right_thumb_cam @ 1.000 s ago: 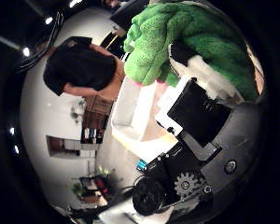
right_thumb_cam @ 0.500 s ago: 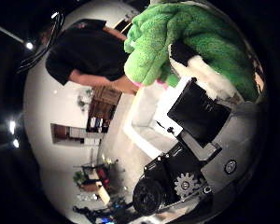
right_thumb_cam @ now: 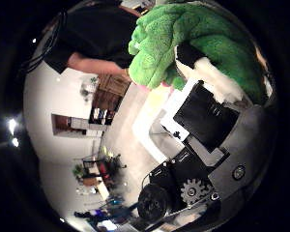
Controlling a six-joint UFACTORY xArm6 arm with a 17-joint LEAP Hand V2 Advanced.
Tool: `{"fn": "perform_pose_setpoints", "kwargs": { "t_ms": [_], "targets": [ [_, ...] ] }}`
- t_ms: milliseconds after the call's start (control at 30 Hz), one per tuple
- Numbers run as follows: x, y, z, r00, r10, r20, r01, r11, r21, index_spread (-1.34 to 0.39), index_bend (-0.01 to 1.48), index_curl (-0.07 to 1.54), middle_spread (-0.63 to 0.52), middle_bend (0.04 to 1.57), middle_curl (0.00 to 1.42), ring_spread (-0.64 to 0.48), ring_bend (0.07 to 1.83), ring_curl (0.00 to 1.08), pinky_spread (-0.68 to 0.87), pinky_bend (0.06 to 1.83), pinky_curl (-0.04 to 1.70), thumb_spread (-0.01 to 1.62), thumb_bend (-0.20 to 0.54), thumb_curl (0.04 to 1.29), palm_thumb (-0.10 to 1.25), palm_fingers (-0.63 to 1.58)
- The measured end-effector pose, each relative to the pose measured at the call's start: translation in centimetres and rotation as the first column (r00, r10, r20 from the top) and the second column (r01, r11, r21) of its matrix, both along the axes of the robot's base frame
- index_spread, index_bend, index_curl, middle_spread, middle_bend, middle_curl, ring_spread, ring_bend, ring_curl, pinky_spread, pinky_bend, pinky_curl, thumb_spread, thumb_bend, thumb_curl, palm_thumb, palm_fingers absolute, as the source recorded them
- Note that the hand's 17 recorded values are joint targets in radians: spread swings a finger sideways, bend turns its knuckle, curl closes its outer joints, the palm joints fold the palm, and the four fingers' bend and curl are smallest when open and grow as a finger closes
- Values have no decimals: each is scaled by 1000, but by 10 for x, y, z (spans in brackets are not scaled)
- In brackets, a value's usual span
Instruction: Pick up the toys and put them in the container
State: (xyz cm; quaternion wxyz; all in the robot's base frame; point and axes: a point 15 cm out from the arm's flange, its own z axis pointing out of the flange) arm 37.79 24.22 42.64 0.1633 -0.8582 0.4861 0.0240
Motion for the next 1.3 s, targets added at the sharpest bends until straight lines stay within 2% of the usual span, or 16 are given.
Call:
{"fn": "perform_pose_setpoints", "kwargs": {
  "t_ms": [767,800,833,867,933,967,1000,1133,1300],
  "targets": [
    [10,-1,-8,1000,-10,-7,10,1000,-25,-622,344,688,-382,1012,506,-325,1179,462,-565,1034,454,996,-20,329,1004,1224],
    [9,-1,-9,1000,-10,-11,9,1000,-27,-623,302,673,-395,961,490,-334,1159,455,-575,1060,460,1002,-46,320,956,1089],
    [8,-2,-11,1000,-7,-20,7,999,-32,-617,232,657,-401,848,458,-336,1154,452,-580,1105,470,1000,-80,302,864,919],
    [7,-3,-16,999,-3,-36,1,999,-42,-591,182,662,-364,727,435,-324,1146,468,-564,1156,502,988,-114,278,733,656],
    [0,-8,-27,996,9,-88,-15,997,-71,-554,142,626,-301,614,400,-281,1037,444,-478,1141,515,957,-109,255,562,292],
    [-2,-10,-30,994,15,-111,-24,996,-83,-548,148,616,-290,608,399,-275,1033,444,-457,1140,520,954,-99,253,539,281],
    [0,-11,-31,992,21,-126,-34,995,-95,-536,158,586,-261,583,385,-252,946,402,-381,1063,490,943,-88,249,489,146],
    [6,-14,-33,988,45,-148,-61,993,-105,-494,193,526,-182,524,358,-155,762,311,-128,953,424,912,-54,247,379,41],
    [6,-14,-30,989,46,-140,-61,993,-101,-468,180,479,-142,470,341,-106,707,276,32,908,377,899,-39,255,339,74]
  ]
}}
